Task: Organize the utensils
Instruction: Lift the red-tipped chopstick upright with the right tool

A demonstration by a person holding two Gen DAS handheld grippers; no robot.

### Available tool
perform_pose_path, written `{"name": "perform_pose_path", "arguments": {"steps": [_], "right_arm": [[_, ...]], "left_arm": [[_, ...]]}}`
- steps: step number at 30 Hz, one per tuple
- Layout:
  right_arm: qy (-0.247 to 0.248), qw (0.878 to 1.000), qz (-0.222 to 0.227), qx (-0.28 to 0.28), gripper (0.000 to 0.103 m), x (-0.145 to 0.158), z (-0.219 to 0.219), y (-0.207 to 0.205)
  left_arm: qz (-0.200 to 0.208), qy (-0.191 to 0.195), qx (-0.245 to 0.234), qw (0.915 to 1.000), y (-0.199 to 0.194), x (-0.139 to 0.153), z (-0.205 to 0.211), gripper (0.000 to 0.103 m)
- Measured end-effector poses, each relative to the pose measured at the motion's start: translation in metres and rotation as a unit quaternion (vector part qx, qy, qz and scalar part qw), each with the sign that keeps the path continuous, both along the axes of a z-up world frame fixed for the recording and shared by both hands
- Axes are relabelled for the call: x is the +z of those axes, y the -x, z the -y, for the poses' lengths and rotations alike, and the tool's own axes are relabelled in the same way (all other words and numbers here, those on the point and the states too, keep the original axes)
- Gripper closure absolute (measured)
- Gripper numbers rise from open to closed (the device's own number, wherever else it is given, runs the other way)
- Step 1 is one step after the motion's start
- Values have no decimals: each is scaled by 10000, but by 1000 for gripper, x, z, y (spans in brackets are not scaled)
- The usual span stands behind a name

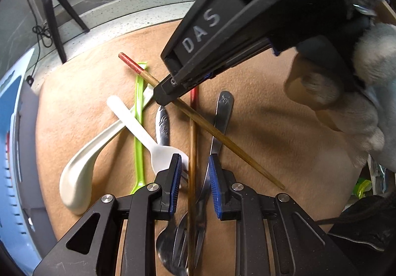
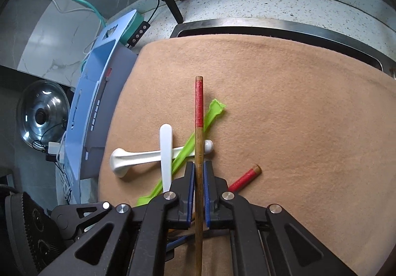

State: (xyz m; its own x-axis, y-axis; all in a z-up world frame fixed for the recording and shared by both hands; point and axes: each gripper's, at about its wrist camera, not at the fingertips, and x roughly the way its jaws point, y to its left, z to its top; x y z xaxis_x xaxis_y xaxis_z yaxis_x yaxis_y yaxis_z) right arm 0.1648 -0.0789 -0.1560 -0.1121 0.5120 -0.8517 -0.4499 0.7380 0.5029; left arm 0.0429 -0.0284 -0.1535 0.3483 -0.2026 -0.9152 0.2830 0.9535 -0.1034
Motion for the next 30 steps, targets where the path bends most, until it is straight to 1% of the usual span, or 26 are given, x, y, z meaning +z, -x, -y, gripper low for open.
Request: {"name": "perform_pose_path", "arguments": {"steps": [1,3,10,12,15,18,19,24,27,30], "right_arm": [[-43,10000,-11,-33,97,1,2,0],[-135,9999,-25,-96,97,5,7,0],[-277,9992,58,-280,97,14,25,1],[-298,9991,81,-304,97,15,30,2],[-338,9985,95,-430,97,18,40,1],[-441,9974,84,-572,97,21,50,2],[-464,9969,96,-626,97,23,54,3],[-706,9942,94,-811,97,37,68,6],[-871,9925,151,-842,97,51,65,8],[-1045,9913,217,-771,97,67,51,11]], "left_arm": [[-17,58,1,10000,-1,0,0,91],[-50,147,47,9999,-4,-1,-1,96],[-61,272,265,9993,-5,-1,-6,97],[-96,401,333,9986,-3,-1,-9,97],[-71,414,462,9980,-2,0,-14,98],[12,684,593,9959,2,8,-22,98],[73,689,656,9954,1,12,-20,98],[330,802,892,9922,16,33,-40,98],[511,869,1122,9886,24,50,-63,98],[669,902,1330,9847,23,63,-83,98]]}}
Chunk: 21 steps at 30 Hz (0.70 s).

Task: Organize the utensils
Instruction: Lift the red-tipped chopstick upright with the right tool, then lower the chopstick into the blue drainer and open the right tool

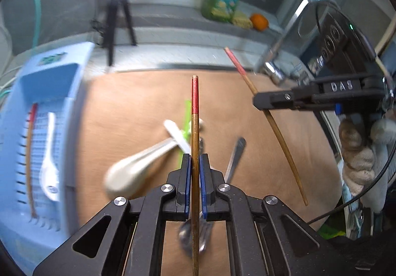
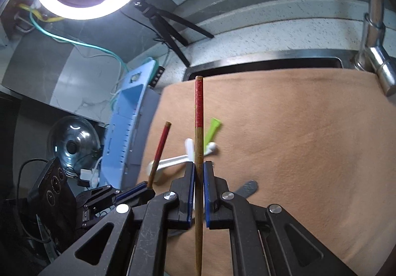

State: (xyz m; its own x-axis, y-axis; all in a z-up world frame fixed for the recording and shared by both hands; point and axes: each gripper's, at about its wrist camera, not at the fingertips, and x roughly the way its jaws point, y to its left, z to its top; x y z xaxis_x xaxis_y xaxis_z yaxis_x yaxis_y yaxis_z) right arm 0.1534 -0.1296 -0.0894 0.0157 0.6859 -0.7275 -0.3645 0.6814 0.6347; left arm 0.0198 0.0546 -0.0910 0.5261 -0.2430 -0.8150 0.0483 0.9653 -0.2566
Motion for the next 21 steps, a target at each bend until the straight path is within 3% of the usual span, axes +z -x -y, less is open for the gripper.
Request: {"name": "perform_pose_path", "arguments": {"steps": [5,10,21], "right_arm": [[-192,9995,145,224,97,19,-39,5],[-252,9982,216,499,97,27,-94,12],[-285,9972,82,693,97,17,-210,11]], "left_arm": [[191,-112,470,9986,9,16,-45,98],[165,-104,904,9957,12,13,-92,98],[52,-166,1366,9905,2,0,-164,98]]}}
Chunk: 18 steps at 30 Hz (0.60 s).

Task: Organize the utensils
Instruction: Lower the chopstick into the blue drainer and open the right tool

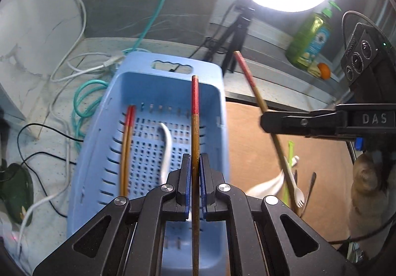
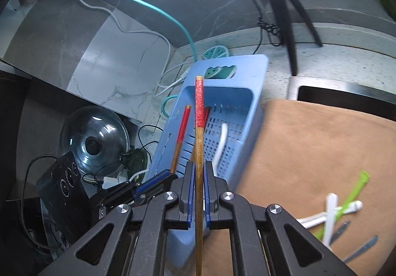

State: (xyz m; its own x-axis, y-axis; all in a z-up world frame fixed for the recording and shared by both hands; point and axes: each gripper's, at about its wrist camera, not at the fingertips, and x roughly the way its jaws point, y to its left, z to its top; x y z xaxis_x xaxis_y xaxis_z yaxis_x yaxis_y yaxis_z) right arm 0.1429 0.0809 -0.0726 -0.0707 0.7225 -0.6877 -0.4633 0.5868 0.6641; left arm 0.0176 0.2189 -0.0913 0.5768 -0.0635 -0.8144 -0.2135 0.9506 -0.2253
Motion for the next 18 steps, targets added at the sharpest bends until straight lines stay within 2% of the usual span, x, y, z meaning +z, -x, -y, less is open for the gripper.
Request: {"name": "perform_pose_path", "arguments": {"steps": [10,18], "right_arm": [[314,9991,-246,-128,97,-43,-63,-12],[527,9984,-217,-48,96,-59,-79,-11]], "left_arm": [[-204,-16,108,9997,-22,-21,-33,98],[-332,-15,121,9994,-32,-32,-44,98]]}}
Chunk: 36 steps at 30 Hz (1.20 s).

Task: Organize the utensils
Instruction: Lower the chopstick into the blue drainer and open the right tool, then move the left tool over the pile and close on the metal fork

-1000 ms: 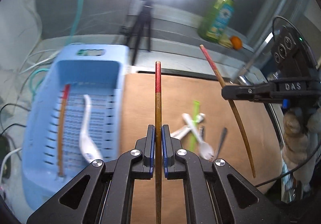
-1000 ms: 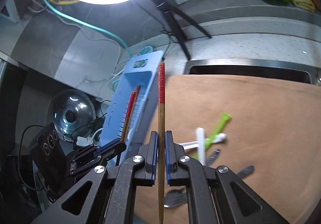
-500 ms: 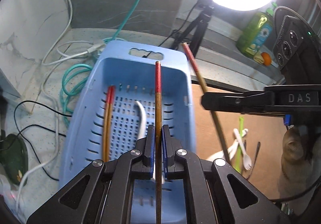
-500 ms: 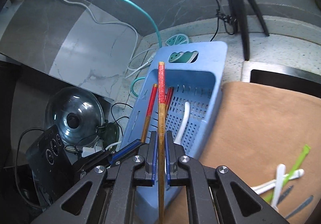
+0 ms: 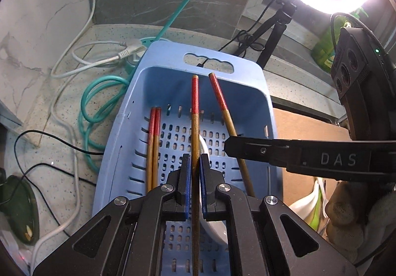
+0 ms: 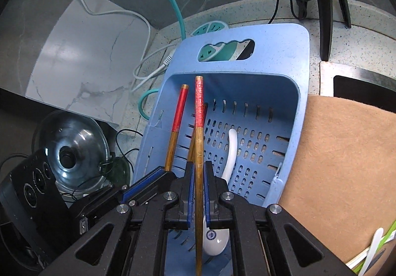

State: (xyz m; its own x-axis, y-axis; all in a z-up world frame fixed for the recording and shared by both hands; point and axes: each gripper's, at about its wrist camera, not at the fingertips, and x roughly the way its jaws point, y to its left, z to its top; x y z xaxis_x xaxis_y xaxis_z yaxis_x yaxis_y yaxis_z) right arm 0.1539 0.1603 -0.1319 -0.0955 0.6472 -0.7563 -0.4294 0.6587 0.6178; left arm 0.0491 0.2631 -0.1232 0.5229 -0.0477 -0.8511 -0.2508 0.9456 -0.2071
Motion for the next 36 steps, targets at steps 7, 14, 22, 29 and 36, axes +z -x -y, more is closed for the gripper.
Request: {"name": "perform_pose_path", "arguments": {"steps": [7,14,22,29,36], "right_arm": [[124,9999,29,35,94,-4,-3,-4],[58,9999,135,48,94,6,8,-2],[-91,9990,388,181,93,39,43,5],[-190,9971,699,210,84,71,95,10],[-104,9941,1059,201,75,93,152,15]], "left_arm": [[-151,-44,25,9999,-5,-9,-2,98],[-185,-43,135,9997,-2,-7,-5,88],[97,-165,160,9997,20,23,13,88],[471,-393,13,9981,46,63,49,88],[656,-349,-264,9969,68,73,94,88]]}}
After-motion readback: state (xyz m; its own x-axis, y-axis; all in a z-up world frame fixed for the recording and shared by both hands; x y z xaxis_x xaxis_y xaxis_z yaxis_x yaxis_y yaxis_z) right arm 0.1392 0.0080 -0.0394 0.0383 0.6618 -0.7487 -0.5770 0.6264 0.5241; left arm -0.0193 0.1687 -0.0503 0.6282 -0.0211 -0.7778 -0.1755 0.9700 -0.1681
